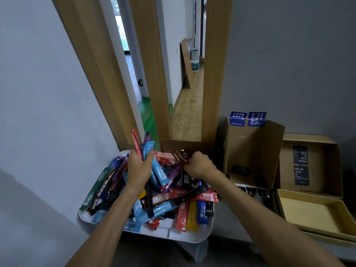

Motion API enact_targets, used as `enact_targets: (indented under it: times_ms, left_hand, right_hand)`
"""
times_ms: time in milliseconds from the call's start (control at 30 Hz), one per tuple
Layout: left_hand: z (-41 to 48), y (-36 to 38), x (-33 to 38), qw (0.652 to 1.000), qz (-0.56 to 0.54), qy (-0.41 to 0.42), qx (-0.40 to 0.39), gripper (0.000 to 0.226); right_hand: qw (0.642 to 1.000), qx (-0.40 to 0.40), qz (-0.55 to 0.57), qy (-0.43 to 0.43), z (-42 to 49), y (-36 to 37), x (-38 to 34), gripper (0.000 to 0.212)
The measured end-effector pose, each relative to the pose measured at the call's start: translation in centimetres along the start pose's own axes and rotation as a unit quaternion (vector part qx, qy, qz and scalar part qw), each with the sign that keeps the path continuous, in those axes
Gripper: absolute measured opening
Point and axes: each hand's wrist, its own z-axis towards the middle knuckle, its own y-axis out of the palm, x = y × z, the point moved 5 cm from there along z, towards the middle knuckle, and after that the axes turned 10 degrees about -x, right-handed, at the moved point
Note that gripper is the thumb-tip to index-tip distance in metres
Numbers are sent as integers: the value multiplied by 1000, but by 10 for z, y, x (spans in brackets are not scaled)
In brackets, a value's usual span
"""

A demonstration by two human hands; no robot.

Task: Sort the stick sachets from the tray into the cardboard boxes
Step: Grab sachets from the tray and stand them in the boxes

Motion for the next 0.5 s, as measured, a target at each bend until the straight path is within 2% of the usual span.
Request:
enact_targets:
  times_ms: [100,200,367,500]
  left_hand:
    - [0,-2,-1,999,-28,10,12,20]
    - [0,-4,1,998,-49,18,22,24]
    - [-7,2,21,998,-49,42,-27,23]
    - [-24,16,44,995,-54,70,-50,20]
  right_hand:
    - [1000,-22,-13,0,6,18,1,38]
    - [999,-11,37,-9,7,20,8,28]
    - [976,10,181,-121,-10,11,5,11]
    - [971,-9,164,-175,-31,14,-16,25]
